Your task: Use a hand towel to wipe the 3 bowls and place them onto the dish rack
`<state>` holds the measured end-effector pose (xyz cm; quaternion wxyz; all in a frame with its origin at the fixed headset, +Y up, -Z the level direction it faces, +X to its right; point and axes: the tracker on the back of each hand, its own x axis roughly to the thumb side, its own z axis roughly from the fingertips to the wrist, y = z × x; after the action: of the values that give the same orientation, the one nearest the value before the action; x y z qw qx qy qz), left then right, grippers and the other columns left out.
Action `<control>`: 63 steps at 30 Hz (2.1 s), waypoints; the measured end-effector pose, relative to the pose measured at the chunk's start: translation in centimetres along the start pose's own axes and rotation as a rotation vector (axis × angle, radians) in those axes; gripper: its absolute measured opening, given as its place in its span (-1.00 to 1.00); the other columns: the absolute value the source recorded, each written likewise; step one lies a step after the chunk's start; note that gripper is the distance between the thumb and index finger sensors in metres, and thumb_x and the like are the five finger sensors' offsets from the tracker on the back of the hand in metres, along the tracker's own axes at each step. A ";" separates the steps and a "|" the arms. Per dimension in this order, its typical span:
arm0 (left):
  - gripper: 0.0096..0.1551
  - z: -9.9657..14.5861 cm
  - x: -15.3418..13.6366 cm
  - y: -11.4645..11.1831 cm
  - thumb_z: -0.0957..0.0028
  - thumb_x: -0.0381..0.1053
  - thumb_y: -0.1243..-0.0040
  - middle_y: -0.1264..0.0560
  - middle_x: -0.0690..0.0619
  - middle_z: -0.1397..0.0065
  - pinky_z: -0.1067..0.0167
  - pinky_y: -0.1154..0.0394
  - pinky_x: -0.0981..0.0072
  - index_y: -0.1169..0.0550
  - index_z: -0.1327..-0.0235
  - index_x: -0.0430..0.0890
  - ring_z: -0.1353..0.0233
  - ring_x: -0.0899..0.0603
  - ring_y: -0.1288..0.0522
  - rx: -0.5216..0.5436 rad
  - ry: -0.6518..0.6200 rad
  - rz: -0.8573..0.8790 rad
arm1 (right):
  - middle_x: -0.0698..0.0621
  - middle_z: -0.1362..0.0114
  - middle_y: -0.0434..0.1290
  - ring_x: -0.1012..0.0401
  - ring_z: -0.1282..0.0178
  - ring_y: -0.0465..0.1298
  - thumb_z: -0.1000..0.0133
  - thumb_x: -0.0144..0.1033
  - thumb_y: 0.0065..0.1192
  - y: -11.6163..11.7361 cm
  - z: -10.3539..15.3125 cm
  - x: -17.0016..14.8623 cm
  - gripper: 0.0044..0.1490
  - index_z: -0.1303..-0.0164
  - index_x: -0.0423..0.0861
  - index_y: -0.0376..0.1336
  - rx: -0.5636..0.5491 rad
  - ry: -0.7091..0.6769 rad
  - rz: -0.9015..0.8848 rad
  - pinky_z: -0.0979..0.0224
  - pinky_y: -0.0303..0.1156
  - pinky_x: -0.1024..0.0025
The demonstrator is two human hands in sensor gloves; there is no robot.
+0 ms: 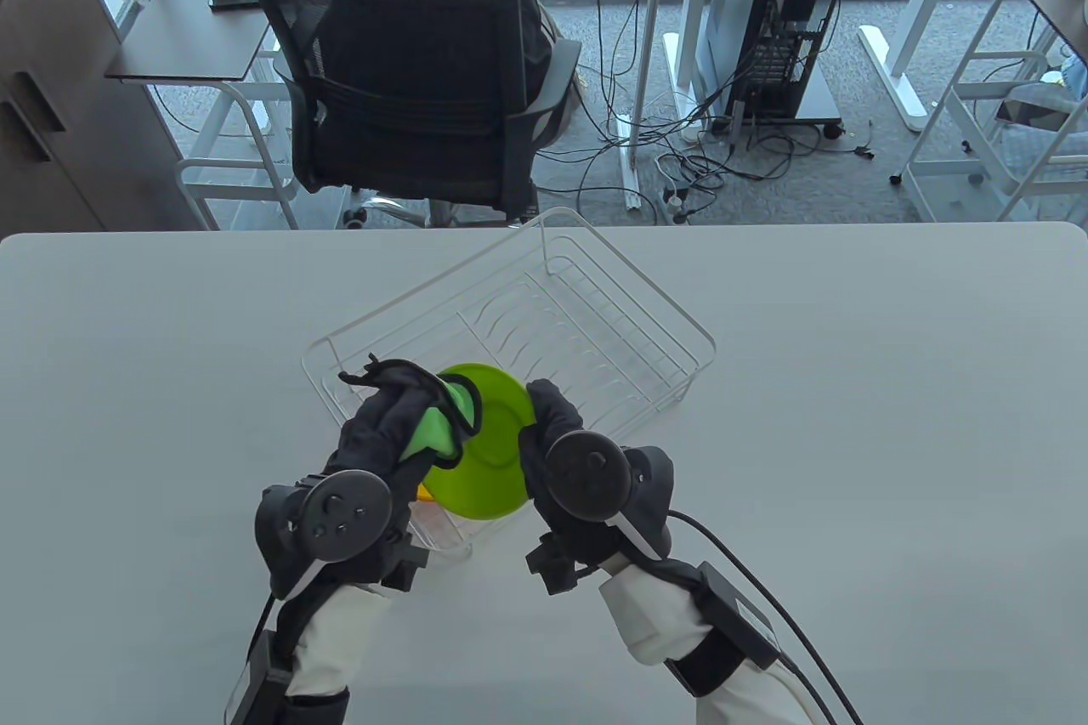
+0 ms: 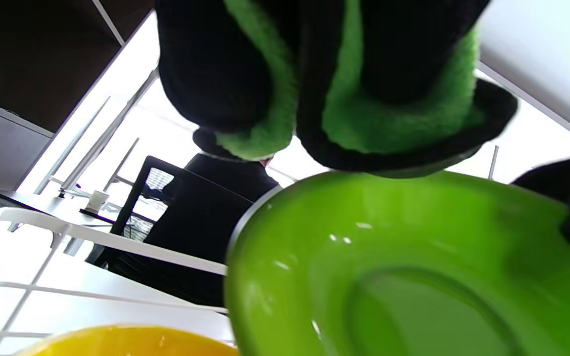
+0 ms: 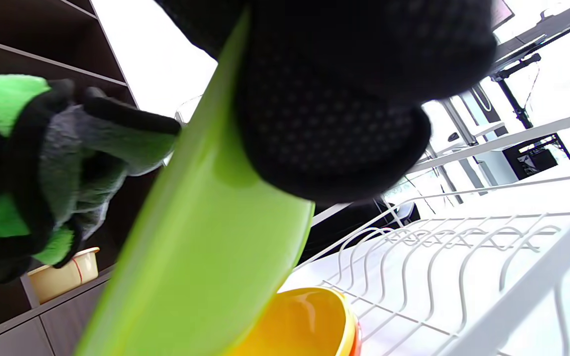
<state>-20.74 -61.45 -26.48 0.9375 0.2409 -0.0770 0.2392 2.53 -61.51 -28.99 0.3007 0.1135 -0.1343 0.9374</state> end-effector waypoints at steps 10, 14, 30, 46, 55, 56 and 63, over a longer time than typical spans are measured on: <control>-0.43 0.4 -4.2 2.1 -0.07 -0.05 -0.35 -0.52 -0.40 -0.39 0.00 -0.69 0.17 -0.55 -0.37 -0.09 -0.19 -0.40 -0.64 0.078 0.153 0.116 | -0.41 -0.20 0.44 0.16 0.48 0.74 -0.09 -0.41 0.29 -0.3 -1.4 -0.8 -0.30 -0.38 -0.41 0.21 -0.001 0.087 0.047 0.46 0.70 0.48; -0.43 0.5 -5.1 2.3 -0.07 -0.05 -0.35 -0.51 -0.40 -0.40 0.00 -0.69 0.17 -0.55 -0.37 -0.09 -0.19 -0.40 -0.64 0.089 0.188 0.143 | -0.41 -0.20 0.44 0.15 0.48 0.74 -0.09 -0.40 0.30 0.1 -2.6 0.0 -0.30 -0.38 -0.40 0.21 0.021 0.104 0.105 0.46 0.69 0.47; -0.43 0.6 -5.9 2.1 -0.08 -0.04 -0.34 -0.51 -0.41 -0.40 0.00 -0.69 0.17 -0.54 -0.38 -0.09 -0.20 -0.40 -0.63 0.073 0.223 0.193 | -0.40 -0.22 0.45 0.13 0.47 0.74 -0.09 -0.39 0.30 5.1 -5.9 2.9 -0.31 -0.39 -0.39 0.22 0.139 0.154 0.297 0.44 0.68 0.44; -0.43 0.5 -5.7 1.7 -0.08 -0.04 -0.34 -0.51 -0.41 -0.40 0.00 -0.69 0.17 -0.54 -0.38 -0.10 -0.20 -0.40 -0.63 0.046 0.222 0.211 | -0.39 -0.23 0.45 0.09 0.40 0.75 -0.10 -0.38 0.31 7.1 -6.7 2.0 -0.30 -0.40 -0.37 0.22 0.207 0.237 0.283 0.37 0.69 0.39; -0.43 0.5 -5.7 1.5 -0.08 -0.04 -0.34 -0.51 -0.41 -0.40 0.00 -0.69 0.17 -0.54 -0.39 -0.09 -0.20 -0.40 -0.63 0.033 0.227 0.222 | -0.41 -0.24 0.45 0.06 0.39 0.75 -0.10 -0.39 0.30 7.9 -7.2 0.8 -0.29 -0.41 -0.40 0.21 0.290 0.340 0.180 0.35 0.69 0.36; -0.43 0.5 -5.7 1.5 -0.08 -0.04 -0.34 -0.51 -0.41 -0.40 0.00 -0.69 0.17 -0.54 -0.39 -0.09 -0.20 -0.41 -0.63 0.033 0.228 0.223 | -0.41 -0.23 0.45 0.06 0.38 0.75 -0.10 -0.39 0.30 8.0 -7.2 0.7 -0.30 -0.41 -0.40 0.21 0.297 0.348 0.175 0.35 0.69 0.36; -0.43 0.4 -5.7 1.3 -0.08 -0.04 -0.34 -0.51 -0.41 -0.40 -0.01 -0.69 0.17 -0.54 -0.39 -0.09 -0.20 -0.40 -0.63 0.022 0.231 0.229 | -0.43 -0.22 0.46 0.03 0.36 0.75 -0.07 -0.43 0.35 8.7 -7.4 0.3 -0.28 -0.40 -0.42 0.23 0.330 0.439 0.226 0.33 0.67 0.32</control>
<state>-26.42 -62.97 -27.09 0.9039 0.2119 0.0072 0.3715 -3.87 -65.82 -37.47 0.1936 -0.0602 0.0760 0.9763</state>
